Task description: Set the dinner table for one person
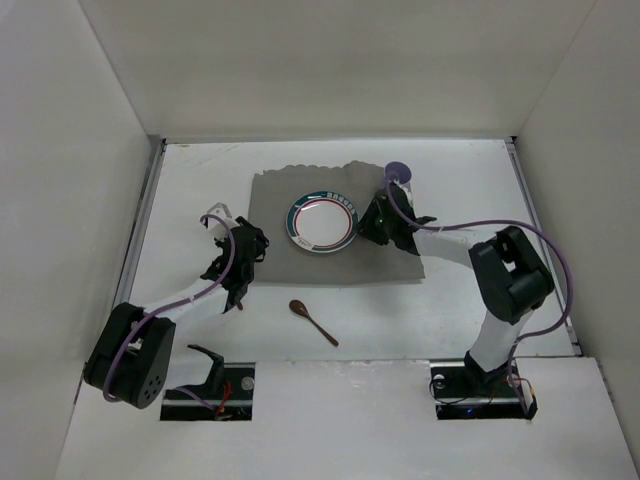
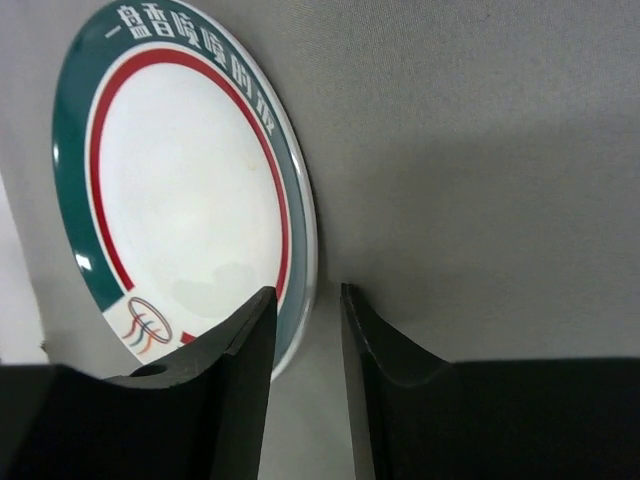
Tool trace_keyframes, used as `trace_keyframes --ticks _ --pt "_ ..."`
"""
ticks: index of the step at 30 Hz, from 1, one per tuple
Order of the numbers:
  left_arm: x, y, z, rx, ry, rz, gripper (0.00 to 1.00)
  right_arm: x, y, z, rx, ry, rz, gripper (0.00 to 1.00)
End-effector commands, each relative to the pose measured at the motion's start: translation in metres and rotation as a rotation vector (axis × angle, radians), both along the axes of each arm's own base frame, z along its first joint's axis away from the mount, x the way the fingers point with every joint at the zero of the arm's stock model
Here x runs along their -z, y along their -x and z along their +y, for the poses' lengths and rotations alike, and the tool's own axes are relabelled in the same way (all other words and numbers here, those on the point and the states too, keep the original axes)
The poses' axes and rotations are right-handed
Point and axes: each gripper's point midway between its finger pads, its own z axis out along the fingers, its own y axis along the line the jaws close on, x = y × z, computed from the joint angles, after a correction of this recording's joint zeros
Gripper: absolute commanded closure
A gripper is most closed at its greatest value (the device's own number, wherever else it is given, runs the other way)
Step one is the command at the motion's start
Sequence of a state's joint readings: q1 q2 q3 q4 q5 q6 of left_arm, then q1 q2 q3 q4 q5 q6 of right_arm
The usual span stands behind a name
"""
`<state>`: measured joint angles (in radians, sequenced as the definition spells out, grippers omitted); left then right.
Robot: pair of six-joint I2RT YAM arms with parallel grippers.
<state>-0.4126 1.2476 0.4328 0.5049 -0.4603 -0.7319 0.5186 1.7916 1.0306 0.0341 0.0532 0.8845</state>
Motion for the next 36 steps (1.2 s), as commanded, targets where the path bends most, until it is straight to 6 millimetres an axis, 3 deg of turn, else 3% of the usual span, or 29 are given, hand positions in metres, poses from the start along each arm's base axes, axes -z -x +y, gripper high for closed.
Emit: trace_keyframes --ticks 1,5,7,9,13,16,19,24,27,36 --pt "-0.013 -0.005 -0.001 -0.006 0.016 -0.044 0.66 -0.019 0.006 -0.009 -0.038 0.07 -0.069 0.61" --pt "-0.013 -0.005 0.0 -0.01 0.006 -0.047 0.65 -0.045 0.029 -0.012 -0.101 0.134 -0.159 0.54" --pt "-0.011 -0.005 -0.003 0.0 0.015 -0.04 0.65 -0.055 0.046 -0.001 -0.203 0.175 -0.215 0.56" --pt "-0.013 -0.006 -0.005 0.005 0.011 -0.043 0.65 -0.058 0.071 0.018 -0.344 0.228 -0.264 0.64" --pt "-0.01 -0.008 -0.003 0.003 0.01 -0.033 0.65 -0.051 0.127 0.059 -0.566 0.269 -0.306 0.92" --pt "-0.016 -0.006 0.0 -0.004 0.007 -0.053 0.65 -0.048 0.166 0.089 -0.716 0.277 -0.366 0.92" --pt "-0.013 -0.006 0.003 -0.014 0.001 -0.045 0.65 -0.043 0.194 0.111 -0.822 0.29 -0.409 0.8" --pt "-0.017 -0.006 0.009 -0.033 -0.003 -0.061 0.65 -0.03 0.21 0.122 -0.893 0.332 -0.427 0.63" --pt "-0.018 -0.004 0.013 -0.039 -0.001 -0.062 0.65 -0.024 0.22 0.128 -0.927 0.341 -0.431 0.58" --pt "-0.017 -0.007 0.013 -0.041 -0.016 -0.058 0.65 0.008 0.238 0.132 -1.001 0.462 -0.398 0.59"
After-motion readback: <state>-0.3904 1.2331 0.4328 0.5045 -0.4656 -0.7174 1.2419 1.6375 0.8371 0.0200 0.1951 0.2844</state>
